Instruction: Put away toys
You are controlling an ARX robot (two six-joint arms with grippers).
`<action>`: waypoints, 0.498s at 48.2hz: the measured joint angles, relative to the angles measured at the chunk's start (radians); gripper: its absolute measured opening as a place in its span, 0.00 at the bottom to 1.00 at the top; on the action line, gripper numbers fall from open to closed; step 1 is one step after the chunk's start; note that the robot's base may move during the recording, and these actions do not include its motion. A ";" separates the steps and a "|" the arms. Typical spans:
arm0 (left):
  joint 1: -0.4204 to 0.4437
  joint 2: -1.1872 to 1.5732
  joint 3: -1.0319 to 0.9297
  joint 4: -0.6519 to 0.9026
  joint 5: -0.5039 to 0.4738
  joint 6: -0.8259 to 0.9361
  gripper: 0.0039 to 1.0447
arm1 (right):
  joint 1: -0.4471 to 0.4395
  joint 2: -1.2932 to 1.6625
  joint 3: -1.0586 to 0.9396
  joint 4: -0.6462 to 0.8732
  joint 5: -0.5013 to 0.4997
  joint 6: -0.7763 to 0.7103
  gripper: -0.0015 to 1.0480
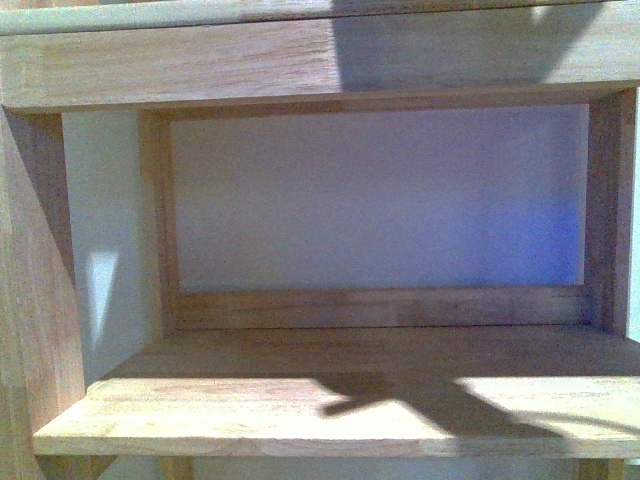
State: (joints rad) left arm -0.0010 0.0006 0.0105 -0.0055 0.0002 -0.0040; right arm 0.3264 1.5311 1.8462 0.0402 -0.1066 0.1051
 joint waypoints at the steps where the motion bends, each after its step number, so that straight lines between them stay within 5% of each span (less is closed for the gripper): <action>1: 0.000 0.000 0.000 0.000 0.000 0.000 0.94 | 0.009 0.016 0.021 -0.006 -0.002 0.009 0.09; 24: 0.000 0.000 0.000 0.000 0.000 0.000 0.94 | 0.129 0.235 0.232 -0.064 -0.036 0.114 0.09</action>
State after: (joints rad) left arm -0.0010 0.0006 0.0105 -0.0055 0.0002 -0.0044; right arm 0.4549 1.7660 2.0785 -0.0235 -0.1425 0.2188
